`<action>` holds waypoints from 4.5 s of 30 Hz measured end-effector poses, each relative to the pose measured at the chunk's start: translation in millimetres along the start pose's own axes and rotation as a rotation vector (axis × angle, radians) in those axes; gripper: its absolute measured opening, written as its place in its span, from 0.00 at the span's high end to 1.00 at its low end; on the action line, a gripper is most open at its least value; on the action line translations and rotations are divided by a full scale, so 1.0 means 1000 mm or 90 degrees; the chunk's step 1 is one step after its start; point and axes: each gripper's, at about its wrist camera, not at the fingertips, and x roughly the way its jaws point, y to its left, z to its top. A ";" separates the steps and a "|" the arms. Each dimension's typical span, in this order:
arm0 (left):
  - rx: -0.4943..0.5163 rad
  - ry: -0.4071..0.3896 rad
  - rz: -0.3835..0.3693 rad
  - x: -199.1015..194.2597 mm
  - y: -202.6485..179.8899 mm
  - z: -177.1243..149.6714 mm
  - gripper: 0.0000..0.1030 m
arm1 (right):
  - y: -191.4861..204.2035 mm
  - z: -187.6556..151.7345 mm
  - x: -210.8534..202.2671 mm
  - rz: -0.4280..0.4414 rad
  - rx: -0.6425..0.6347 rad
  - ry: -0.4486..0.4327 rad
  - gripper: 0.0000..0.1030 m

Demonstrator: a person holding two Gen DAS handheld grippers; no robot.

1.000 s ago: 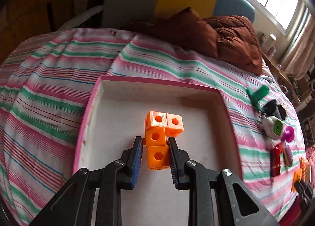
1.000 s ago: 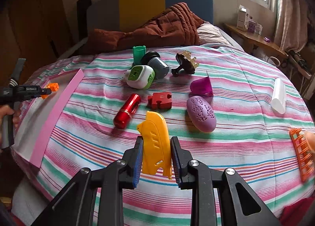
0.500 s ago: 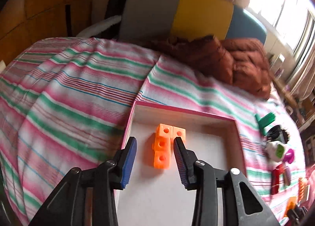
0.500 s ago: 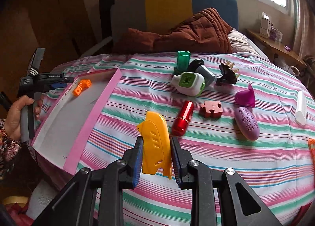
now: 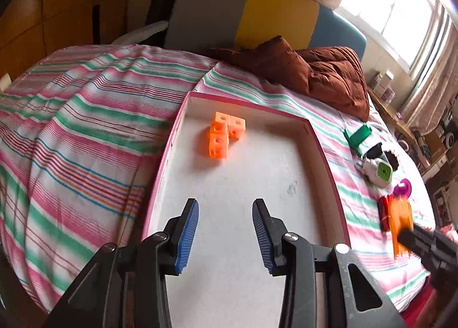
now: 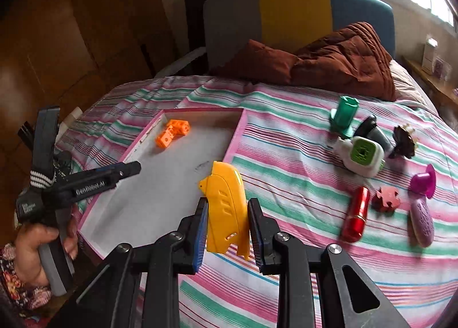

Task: Organize rigid objects
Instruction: 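Carry the yellow piece into the tray beside the cubes and open the right gripper, then move both grippers back toward the remaining toys, then grasp the purple egg with the right gripper while the left grasps the red cylinder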

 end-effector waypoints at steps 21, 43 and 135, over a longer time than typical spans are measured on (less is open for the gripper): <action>-0.038 0.003 -0.009 -0.017 0.012 -0.022 0.62 | 0.051 0.085 0.145 -0.028 0.040 0.147 0.73; -0.087 -0.001 -0.011 -0.017 0.031 -0.018 0.62 | 0.049 0.109 0.181 -0.018 0.085 0.123 0.56; 0.241 0.070 -0.186 -0.025 -0.184 -0.074 0.62 | -0.248 -0.058 -0.013 -0.223 0.175 0.078 0.57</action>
